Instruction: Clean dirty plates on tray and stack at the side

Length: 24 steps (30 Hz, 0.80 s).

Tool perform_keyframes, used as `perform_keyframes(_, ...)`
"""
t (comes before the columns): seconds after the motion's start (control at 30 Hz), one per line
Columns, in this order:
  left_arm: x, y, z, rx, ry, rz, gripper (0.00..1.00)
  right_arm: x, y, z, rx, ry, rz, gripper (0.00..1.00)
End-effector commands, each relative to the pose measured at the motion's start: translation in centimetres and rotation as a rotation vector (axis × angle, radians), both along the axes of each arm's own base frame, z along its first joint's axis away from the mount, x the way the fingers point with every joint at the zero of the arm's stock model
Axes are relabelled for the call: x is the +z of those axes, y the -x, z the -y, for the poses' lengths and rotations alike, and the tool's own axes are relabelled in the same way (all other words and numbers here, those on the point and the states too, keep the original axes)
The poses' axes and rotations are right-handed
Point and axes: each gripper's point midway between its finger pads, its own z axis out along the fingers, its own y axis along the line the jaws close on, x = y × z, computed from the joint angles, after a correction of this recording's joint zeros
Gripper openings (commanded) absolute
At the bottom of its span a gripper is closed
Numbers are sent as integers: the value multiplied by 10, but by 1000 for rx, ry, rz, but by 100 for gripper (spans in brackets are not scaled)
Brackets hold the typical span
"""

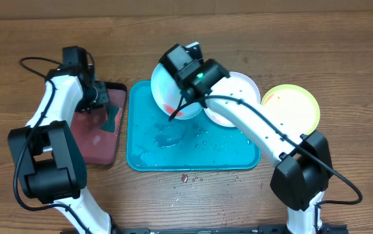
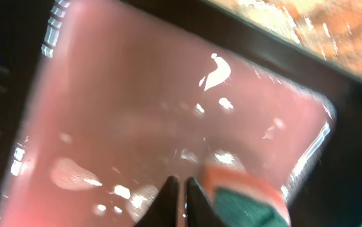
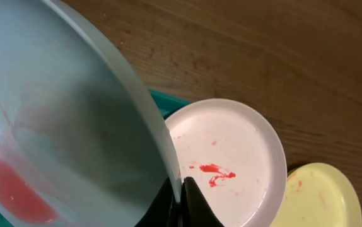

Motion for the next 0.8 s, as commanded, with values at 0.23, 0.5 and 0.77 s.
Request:
perform_keyframes(0.23,9,-24,-27,90,-41,110,4,59,-4,-1,-48,130,267,4)
perform_keyframes(0.5,6,-38,-41,113,-52,164,4,73,4,-13,-39,177,352,4)
perform_keyframes(0.77,-16,-41,-60,145,-122,146,4,73,5,-16,-34,173,354,4)
